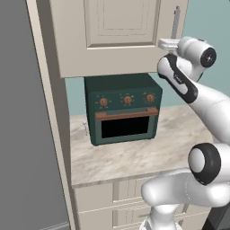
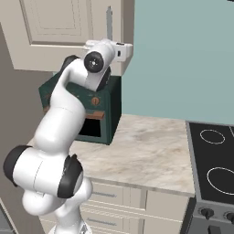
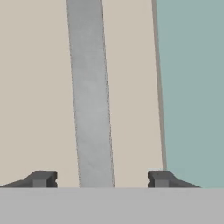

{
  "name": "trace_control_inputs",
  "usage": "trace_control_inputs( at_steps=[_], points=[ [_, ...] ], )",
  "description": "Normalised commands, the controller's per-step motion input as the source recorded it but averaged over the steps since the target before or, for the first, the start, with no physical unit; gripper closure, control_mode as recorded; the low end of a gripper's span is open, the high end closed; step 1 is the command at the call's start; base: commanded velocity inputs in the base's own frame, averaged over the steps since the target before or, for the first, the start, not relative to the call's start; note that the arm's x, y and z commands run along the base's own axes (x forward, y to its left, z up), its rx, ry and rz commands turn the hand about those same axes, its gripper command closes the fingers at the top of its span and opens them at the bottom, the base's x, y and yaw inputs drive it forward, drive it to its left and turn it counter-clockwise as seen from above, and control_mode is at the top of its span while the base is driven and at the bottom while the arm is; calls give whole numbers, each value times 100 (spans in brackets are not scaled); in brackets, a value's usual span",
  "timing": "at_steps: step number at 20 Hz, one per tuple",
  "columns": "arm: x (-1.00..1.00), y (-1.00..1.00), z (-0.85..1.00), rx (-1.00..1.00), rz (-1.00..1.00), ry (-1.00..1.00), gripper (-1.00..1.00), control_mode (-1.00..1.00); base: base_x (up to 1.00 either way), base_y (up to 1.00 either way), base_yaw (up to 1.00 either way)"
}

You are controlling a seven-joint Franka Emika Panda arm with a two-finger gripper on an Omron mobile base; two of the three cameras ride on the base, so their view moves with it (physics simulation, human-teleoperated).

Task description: Pick the sponge and spray from the cabinet and place them on the counter.

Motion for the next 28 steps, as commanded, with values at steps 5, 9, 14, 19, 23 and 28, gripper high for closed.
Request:
trace_control_inputs(
  at_steps=[5,9,14,19,23,28],
  points=[
    [9,9,0,0,0,17,100,-100,0,0,0],
    [0,22,0,0,0,17,100,-100,0,0,0],
    [-1,27,-2,0,0,8,100,-100,0,0,0],
    [-11,7,0,0,0,7,100,-100,0,0,0],
    [-28,12,0,0,0,5,100,-100,0,0,0],
    [-47,33,-1,0,0,0,100,-100,0,0,0]
  ],
)
